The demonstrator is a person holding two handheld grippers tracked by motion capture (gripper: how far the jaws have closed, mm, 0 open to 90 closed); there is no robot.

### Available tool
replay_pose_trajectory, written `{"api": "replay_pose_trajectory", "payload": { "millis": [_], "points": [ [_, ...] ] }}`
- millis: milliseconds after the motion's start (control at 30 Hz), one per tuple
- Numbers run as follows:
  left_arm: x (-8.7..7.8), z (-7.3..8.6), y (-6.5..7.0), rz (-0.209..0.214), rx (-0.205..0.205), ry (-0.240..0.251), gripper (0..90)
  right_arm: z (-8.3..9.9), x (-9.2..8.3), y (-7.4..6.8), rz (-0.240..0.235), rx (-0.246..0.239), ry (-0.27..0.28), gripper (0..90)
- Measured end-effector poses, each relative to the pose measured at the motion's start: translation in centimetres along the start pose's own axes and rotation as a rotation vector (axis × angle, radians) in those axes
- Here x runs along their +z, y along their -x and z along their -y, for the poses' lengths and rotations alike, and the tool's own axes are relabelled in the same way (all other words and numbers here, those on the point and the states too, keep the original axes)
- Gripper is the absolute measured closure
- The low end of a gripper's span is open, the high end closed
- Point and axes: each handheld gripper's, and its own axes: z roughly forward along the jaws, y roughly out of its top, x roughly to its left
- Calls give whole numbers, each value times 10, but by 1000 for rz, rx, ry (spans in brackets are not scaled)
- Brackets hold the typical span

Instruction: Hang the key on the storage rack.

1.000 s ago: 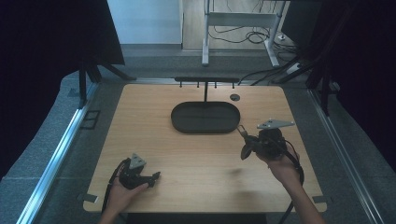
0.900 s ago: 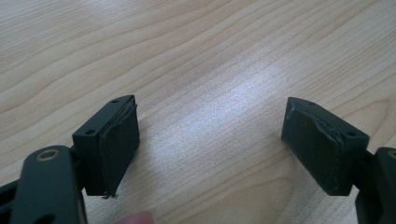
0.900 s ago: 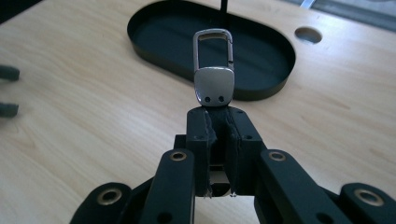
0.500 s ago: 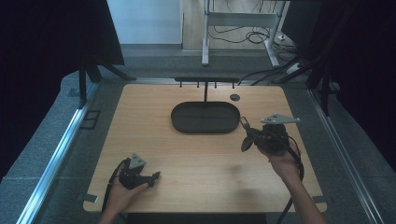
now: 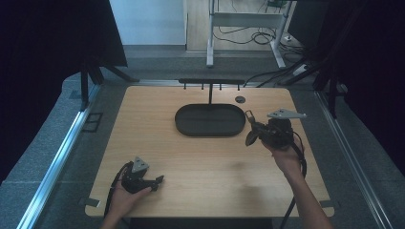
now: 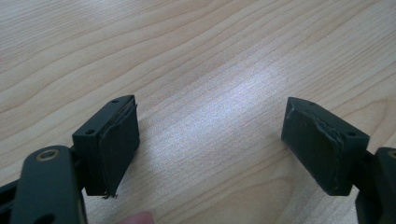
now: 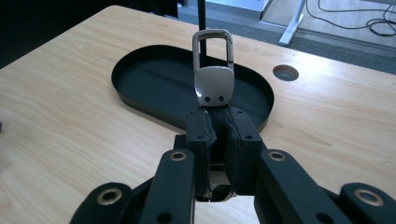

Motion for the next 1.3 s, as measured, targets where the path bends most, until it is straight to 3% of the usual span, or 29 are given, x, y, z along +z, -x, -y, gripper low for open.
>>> {"api": "replay_pose_trajectory", "payload": {
  "millis": [500,1300],
  "points": [
    [0,0,1,-3,5,2,194,-14,17,12,29,39,53,809],
    [0,0,0,4,0,4,193,-48,52,9,43,54,65,809]
  ]
}}
